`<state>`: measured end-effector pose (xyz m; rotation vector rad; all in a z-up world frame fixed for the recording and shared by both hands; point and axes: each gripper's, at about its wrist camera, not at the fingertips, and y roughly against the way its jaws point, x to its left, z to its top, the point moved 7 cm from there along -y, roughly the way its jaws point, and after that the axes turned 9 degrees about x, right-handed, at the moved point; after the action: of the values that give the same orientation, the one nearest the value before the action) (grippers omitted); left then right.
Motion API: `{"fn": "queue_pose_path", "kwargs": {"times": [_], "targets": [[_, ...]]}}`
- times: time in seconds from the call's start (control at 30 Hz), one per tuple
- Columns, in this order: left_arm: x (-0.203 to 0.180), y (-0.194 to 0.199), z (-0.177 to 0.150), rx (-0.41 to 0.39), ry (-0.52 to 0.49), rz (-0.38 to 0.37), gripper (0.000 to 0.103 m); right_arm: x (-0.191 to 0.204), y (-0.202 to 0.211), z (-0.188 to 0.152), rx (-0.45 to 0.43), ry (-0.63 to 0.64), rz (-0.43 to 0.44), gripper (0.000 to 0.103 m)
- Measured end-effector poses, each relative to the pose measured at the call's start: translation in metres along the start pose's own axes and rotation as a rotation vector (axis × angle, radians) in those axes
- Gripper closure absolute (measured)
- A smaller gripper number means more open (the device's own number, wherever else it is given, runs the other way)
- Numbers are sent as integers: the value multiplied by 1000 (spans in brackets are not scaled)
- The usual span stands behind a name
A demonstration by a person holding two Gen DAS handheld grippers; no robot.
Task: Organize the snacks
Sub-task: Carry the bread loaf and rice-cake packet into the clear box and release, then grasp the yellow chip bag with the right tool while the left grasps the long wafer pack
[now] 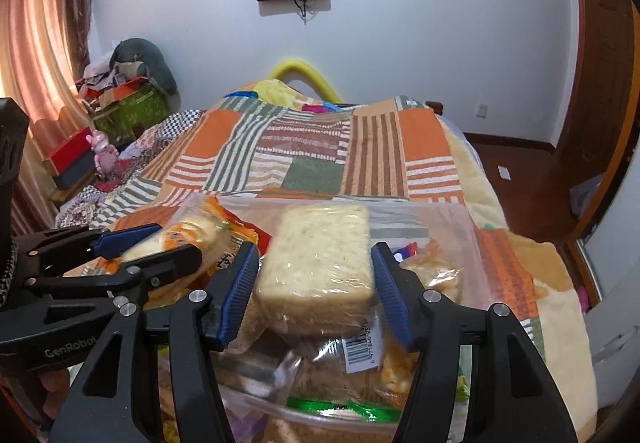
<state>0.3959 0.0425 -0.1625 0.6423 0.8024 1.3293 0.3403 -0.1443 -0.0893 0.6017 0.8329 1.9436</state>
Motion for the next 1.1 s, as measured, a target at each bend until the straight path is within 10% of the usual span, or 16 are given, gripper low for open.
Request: {"fn": "queue_pose_path", "kwargs": {"times": [0.63, 1.1], "targets": [[28, 47, -67, 16, -20, 18, 42, 31, 30, -51, 46, 72, 133, 41], [55, 1, -117, 150, 40, 17, 42, 80, -8, -100, 214, 85, 253, 34]]}}
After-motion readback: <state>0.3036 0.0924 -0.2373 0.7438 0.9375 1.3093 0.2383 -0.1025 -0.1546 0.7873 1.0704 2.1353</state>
